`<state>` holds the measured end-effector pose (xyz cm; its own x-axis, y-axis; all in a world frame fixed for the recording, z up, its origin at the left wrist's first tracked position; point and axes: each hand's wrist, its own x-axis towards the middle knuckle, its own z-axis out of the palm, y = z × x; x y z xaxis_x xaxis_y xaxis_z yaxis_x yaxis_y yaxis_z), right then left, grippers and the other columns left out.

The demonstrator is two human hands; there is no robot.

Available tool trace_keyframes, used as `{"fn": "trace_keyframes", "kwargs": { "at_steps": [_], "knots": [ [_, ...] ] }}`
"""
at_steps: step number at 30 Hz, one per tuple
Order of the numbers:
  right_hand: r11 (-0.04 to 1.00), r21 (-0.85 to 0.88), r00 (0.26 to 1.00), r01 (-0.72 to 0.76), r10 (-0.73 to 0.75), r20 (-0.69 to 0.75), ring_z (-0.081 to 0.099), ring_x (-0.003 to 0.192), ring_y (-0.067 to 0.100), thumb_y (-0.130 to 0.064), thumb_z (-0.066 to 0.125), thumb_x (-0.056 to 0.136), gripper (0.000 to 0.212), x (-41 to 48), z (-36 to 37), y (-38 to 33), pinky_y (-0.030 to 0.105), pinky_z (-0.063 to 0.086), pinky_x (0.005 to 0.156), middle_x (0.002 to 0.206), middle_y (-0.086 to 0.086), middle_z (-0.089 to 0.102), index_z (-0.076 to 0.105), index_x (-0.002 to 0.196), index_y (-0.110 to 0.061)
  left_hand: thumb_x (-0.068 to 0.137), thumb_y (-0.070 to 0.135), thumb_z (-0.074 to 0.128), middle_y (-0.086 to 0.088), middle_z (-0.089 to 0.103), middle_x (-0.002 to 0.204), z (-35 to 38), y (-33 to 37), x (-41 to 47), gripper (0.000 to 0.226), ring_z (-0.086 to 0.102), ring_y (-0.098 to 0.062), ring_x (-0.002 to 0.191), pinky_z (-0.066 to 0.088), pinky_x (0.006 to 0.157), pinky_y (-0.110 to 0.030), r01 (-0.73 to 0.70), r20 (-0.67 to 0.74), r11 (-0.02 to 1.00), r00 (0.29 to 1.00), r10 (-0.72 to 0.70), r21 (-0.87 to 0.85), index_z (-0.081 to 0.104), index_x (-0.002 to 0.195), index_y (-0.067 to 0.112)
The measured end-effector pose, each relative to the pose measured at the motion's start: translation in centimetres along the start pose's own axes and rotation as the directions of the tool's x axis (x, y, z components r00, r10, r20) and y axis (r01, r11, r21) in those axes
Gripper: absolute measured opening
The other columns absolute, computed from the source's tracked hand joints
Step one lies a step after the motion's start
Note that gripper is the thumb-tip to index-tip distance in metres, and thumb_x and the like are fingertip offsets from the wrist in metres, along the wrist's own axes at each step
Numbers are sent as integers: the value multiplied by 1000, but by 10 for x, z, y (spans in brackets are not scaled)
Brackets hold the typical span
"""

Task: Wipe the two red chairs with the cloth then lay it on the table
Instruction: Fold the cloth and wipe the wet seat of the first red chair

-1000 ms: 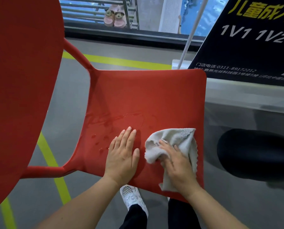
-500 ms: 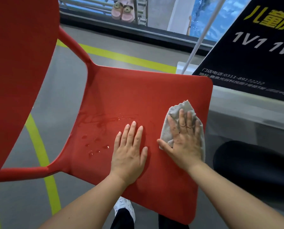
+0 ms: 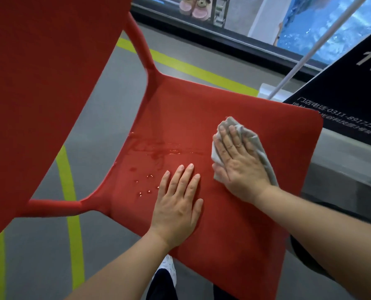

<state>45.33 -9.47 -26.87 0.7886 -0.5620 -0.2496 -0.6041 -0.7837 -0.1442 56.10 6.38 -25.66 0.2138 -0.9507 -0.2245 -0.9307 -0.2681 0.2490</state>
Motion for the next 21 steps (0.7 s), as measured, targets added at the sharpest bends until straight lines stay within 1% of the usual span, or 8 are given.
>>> {"fn": "trace_keyframes", "kwargs": {
  "at_steps": [2, 4, 6, 9, 13, 15, 18, 21],
  "knots": [
    [997, -13, 997, 73, -73, 34, -6, 144, 27, -43, 15, 90, 65, -11, 3, -26, 36, -14, 115, 156, 8, -1, 5, 146, -11, 87, 37, 38, -11, 44, 142, 0, -8, -9, 52, 35, -28, 134, 21, 107, -48, 41, -32, 998, 999, -42, -47, 49, 129, 7],
    [989, -7, 988, 149, -149, 52, 4, 143, 31, -40, 24, 89, 65, -24, 6, -51, 41, 0, 115, 155, 12, 14, 20, 145, -7, 85, 35, 39, -13, 46, 139, -2, -19, -18, 53, 38, -29, 132, 21, 107, -49, 90, -66, 992, 993, -96, -84, 50, 127, 5],
    [978, 3, 976, 210, -210, 56, 13, 142, 31, -39, 31, 89, 63, -36, 10, -71, 44, 9, 112, 153, 13, 22, 29, 143, -7, 82, 30, 37, -15, 47, 138, -4, -32, -26, 54, 41, -30, 130, 21, 107, -49, 139, -87, 986, 985, -148, -96, 49, 127, 2],
    [947, 17, 945, 322, -322, 59, 21, 141, 29, -38, 34, 89, 60, -52, 14, -98, 45, 13, 111, 151, 11, 29, 35, 142, -7, 80, 25, 34, -18, 47, 137, -9, -55, -36, 56, 42, -32, 129, 19, 107, -49, 190, -85, 978, 977, -198, -88, 48, 127, -1],
    [867, 24, 864, 498, -498, 77, 27, 140, 26, -38, 37, 91, 56, -62, 16, -108, 44, 18, 110, 149, 10, 35, 42, 139, -10, 80, 23, 32, -17, 44, 140, -15, -73, -38, 57, 39, -29, 131, 17, 110, -45, 192, -76, 979, 977, -198, -73, 45, 130, -1],
    [885, -13, 883, 466, -464, 71, 34, 137, 27, -35, 36, 89, 56, -52, 13, -95, 42, 21, 109, 146, 11, 40, 44, 137, -8, 81, 24, 32, -15, 43, 141, -16, -76, -35, 57, 37, -28, 132, 17, 110, -44, 192, -73, 979, 978, -197, -75, 44, 131, 0],
    [963, -65, 965, 262, -260, 38, 37, 134, 30, -33, 34, 86, 58, -26, 4, -69, 42, 21, 108, 143, 15, 44, 44, 136, -3, 82, 27, 33, -15, 44, 140, -15, -76, -28, 56, 39, -31, 131, 20, 108, -45, 187, -73, 980, 979, -193, -72, 46, 130, 1],
    [985, -74, 987, 156, -158, -13, 37, 135, 33, -32, 32, 87, 59, 2, -3, -50, 41, 19, 111, 144, 17, 41, 44, 136, 0, 83, 33, 36, -16, 48, 137, -14, -72, -20, 56, 43, -33, 129, 23, 106, -44, 197, -81, 979, 976, -201, -52, 51, 126, 1]
  ]
}}
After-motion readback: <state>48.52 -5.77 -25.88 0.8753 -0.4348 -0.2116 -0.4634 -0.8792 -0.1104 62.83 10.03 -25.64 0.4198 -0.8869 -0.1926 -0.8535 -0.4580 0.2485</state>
